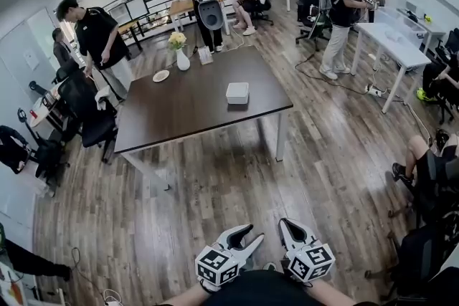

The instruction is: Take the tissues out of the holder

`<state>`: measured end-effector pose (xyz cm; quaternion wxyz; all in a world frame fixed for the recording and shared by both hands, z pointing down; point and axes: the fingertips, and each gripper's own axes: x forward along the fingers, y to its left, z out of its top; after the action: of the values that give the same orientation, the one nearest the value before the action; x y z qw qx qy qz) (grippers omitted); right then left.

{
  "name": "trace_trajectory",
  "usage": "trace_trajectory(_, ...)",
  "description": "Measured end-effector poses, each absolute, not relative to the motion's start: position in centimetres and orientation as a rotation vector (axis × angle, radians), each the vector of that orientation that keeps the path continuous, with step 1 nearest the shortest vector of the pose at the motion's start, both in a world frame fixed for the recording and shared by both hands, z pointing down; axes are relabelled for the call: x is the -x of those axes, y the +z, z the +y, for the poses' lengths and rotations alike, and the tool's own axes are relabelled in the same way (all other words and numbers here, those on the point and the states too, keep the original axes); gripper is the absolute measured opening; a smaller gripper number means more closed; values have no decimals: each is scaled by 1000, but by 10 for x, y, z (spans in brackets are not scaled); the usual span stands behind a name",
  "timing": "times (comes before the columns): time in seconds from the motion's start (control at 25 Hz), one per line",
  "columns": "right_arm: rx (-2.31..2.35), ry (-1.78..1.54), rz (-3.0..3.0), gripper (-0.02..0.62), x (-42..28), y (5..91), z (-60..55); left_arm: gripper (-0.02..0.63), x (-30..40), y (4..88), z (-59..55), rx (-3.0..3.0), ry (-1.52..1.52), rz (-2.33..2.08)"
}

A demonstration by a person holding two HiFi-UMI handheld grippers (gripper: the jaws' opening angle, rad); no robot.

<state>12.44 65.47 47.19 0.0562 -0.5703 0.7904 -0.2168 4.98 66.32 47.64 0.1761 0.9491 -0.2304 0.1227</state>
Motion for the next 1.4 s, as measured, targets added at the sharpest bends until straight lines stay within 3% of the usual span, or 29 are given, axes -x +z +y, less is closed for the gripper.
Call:
trace_trajectory(0.92,1835,-724,2415,11,-49,478,441,175,41,477,442,-2649,224,-663)
trace_trajectory(1.4,1737,-806,2483,11,-37,494,351,175,46,490,360,-2603,266,-727)
